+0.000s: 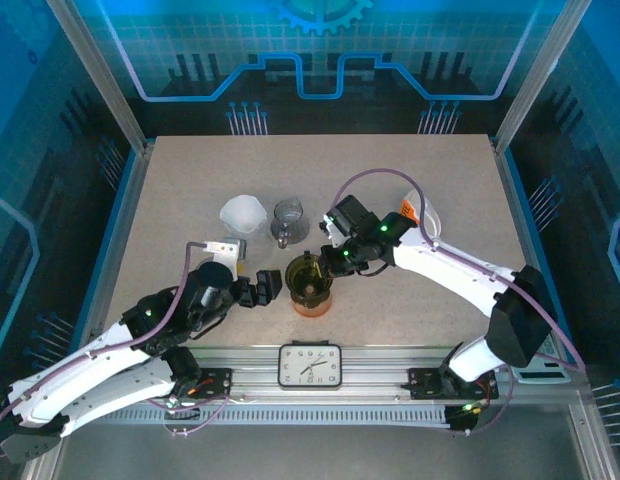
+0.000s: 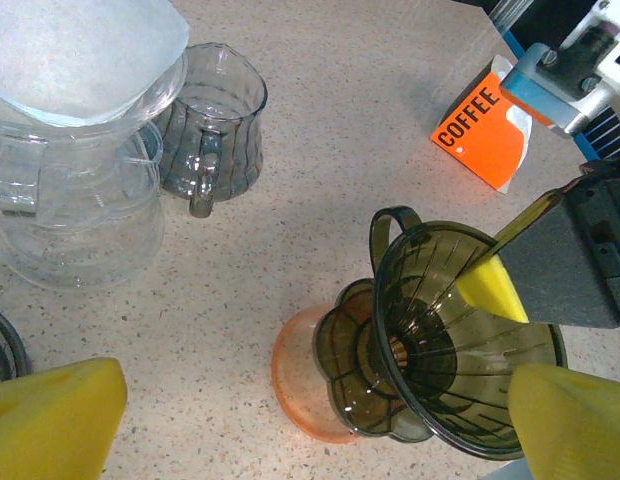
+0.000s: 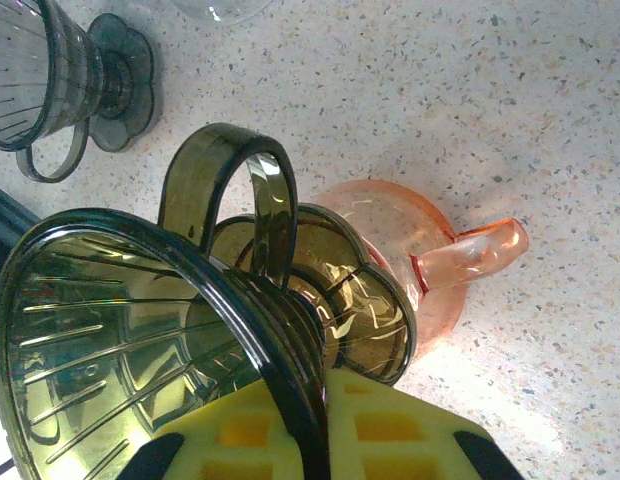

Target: Place the coffee filter in the dripper

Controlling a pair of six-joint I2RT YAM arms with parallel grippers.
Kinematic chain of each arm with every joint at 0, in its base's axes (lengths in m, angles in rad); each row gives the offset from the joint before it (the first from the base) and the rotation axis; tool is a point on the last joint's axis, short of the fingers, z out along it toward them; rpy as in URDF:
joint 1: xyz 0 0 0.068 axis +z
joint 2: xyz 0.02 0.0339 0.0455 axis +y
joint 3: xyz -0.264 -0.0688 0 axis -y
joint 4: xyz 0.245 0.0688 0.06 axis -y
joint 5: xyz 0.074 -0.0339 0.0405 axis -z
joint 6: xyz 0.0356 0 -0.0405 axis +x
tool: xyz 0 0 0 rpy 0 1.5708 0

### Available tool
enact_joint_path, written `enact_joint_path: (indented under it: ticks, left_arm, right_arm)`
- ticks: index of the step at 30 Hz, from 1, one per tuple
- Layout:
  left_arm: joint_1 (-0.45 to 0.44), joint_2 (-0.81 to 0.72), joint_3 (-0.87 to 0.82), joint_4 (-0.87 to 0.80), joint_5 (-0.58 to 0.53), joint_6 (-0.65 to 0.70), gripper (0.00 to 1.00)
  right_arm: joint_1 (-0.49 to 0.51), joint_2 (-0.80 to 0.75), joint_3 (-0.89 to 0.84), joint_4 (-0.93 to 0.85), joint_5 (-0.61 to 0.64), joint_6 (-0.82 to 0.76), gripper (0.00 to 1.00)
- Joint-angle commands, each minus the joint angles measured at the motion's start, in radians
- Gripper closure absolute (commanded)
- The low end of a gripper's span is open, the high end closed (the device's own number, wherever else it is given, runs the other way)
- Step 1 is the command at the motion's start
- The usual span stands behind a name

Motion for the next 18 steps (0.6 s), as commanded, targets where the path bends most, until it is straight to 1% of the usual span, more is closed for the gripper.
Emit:
enact_joint_path:
  ticks: [1,4,9,12,15,18]
  left_arm:
    - [-0.003,-0.009,-0.015,0.004,-0.025,0.002,0.01]
    - [-0.003,-0.009,-0.015,0.002,-0.028,0.003,0.01]
    - [-0.003,-0.008,-0.019,0.011,-0.025,0.002,0.01]
    - [-0.003,-0.008,-0.021,0.016,-0.018,0.001,0.01]
    - [-0.003,-0.007,-0.023,0.017,-0.008,-0.003,0.01]
    - [-0.003,-0.004,-0.019,0.016,0.003,-0.002,0.01]
  right_arm:
    - [0.015,0.018,0.022,-0.002,0.004,-0.011,0.99]
    - [0.019,0.022,0.019,0.001,0.002,-0.011,0.92]
    - [0.021,0.002,0.012,0.009,0.02,-0.008,0.66]
    - [0.02,-0.027,0.008,0.014,0.056,-0.008,0.54]
    - [0.013,-0.07,-0.003,0.02,0.089,-0.002,0.45]
    - [-0.006,-0.129,-0.025,0.038,0.12,0.003,0.41]
